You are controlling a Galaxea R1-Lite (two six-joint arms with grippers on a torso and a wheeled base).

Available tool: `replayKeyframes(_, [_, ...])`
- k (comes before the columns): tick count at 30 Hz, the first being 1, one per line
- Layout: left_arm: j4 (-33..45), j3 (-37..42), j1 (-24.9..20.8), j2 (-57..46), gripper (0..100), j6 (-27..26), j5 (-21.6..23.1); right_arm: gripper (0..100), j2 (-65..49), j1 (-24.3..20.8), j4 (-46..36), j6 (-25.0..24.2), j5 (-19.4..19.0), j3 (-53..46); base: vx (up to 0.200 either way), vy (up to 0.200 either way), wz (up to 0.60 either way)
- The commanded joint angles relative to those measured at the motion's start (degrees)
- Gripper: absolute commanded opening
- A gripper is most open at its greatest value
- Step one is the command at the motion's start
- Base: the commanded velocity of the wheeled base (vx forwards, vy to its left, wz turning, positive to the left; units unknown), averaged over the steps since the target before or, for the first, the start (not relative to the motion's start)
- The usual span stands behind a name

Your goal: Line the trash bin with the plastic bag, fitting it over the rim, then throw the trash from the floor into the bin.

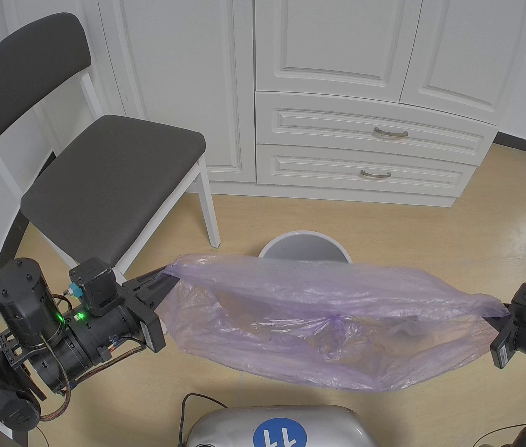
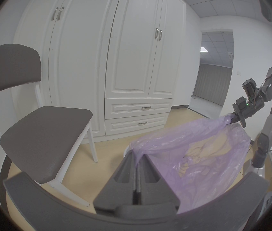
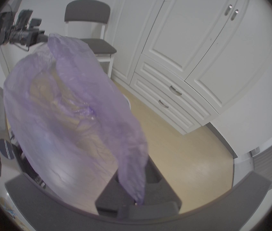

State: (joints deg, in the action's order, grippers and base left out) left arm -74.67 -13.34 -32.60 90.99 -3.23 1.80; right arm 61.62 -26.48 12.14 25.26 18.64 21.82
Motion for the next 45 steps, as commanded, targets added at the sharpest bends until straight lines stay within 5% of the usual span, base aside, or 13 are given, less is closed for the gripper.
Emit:
replayKeyframes(1, [0.0,0.0,1.5,0.2,0,-0.2,0.0,0,0.0,1.2,-1.0,0.9,-0.3,-0.3,0.0,0.0,0.0])
replayKeyframes(16, [0.1,0.1,5.4,1.0,0,-2.7,0.1,0,1.0,2.1,-1.2,1.5,-0.3,-1.2,0.0,0.0,0.0])
replayKeyframes(45, [0.2,0.1,9.7,1.0,0,-4.3,0.7,0,-1.3,12.5,-1.1,8.7,-2.1,-2.2,0.0,0.0,0.0])
